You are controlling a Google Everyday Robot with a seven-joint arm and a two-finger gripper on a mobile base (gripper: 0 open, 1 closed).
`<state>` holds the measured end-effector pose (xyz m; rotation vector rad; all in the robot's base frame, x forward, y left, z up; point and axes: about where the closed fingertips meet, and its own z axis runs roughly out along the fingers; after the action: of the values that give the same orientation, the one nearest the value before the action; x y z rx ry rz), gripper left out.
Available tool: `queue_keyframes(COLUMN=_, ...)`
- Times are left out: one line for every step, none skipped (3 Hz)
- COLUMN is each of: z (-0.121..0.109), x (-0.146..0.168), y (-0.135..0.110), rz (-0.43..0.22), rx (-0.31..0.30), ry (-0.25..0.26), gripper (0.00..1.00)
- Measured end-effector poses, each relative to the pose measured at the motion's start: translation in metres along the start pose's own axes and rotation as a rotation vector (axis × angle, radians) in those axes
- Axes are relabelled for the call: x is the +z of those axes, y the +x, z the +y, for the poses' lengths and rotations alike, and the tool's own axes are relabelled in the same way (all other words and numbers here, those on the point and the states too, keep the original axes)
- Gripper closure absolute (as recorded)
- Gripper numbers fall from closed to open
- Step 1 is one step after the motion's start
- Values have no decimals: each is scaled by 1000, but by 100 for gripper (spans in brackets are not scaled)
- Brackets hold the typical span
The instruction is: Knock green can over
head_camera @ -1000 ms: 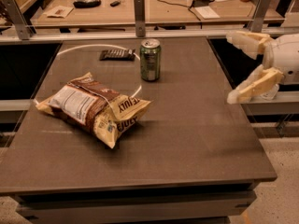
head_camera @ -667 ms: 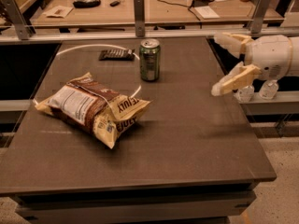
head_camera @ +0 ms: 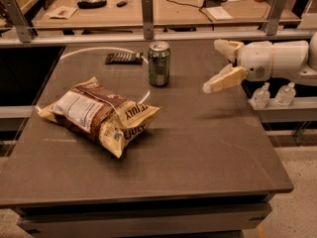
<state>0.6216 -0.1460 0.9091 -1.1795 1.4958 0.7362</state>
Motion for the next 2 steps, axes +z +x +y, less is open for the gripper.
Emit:
queue_keyframes(z=-15, x=35, y=5, rz=-3, rx=-3, ry=-20, gripper=0)
queue_keyframes(z=-14, x=71, y=6, rz=6, rx=-6, ry=-55, gripper=0)
